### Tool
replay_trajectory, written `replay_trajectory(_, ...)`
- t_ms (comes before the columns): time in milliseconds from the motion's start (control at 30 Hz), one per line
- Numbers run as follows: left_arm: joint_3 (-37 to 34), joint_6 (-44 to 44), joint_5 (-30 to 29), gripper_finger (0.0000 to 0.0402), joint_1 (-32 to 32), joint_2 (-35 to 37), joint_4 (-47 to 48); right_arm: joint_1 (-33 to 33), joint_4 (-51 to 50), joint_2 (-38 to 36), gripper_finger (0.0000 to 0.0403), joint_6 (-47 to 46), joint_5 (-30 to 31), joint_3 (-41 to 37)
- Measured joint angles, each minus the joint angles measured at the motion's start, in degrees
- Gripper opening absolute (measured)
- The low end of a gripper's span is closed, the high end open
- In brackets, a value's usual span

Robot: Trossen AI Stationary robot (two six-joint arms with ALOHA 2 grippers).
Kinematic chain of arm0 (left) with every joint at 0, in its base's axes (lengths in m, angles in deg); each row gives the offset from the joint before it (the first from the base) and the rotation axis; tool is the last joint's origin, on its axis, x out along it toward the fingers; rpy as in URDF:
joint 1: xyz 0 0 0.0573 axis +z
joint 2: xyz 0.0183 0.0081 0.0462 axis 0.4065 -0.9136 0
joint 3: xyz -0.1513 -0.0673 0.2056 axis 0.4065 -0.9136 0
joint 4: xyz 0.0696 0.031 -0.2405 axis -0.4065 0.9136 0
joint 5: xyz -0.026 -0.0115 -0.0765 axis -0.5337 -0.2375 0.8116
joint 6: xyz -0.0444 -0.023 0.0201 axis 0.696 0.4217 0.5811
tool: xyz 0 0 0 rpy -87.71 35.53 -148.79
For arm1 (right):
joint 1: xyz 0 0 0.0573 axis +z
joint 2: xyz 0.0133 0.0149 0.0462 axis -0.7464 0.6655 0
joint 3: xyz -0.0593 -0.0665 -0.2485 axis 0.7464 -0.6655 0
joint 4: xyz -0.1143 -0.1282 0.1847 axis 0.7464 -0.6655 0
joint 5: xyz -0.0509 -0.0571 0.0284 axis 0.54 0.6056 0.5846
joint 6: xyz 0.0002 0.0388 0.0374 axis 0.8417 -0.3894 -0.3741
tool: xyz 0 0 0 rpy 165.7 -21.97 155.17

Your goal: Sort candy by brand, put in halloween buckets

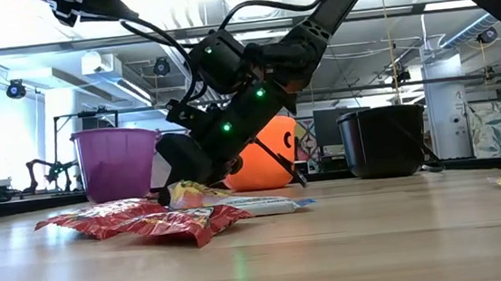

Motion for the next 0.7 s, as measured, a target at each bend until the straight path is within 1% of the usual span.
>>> replay_trajectory(200, 0.0, 0.0, 0.0, 0.0000, 0.0, 0.0, 0.0, -0.1, 0.0, 0.0, 0.0151, -0.9, 0.0, 0.0)
replay_trajectory(333, 0.0, 0.0, 0.0, 0.0000, 0.0, 0.0, 0.0, -0.3, 0.1, 0.0, 0.0147, -2.1, -1.6, 0.0)
replay_trajectory(433, 0.0, 0.0, 0.0, 0.0000, 0.0, 0.0, 0.0, -0.5, 0.1, 0.0, 0.0156, -3.1, -3.1, 0.0)
replay_trajectory(700, 0.0, 0.0, 0.0, 0.0000, 0.0, 0.0, 0.0, -0.6, 0.5, 0.0, 0.0199, -3.2, -3.1, 0.0)
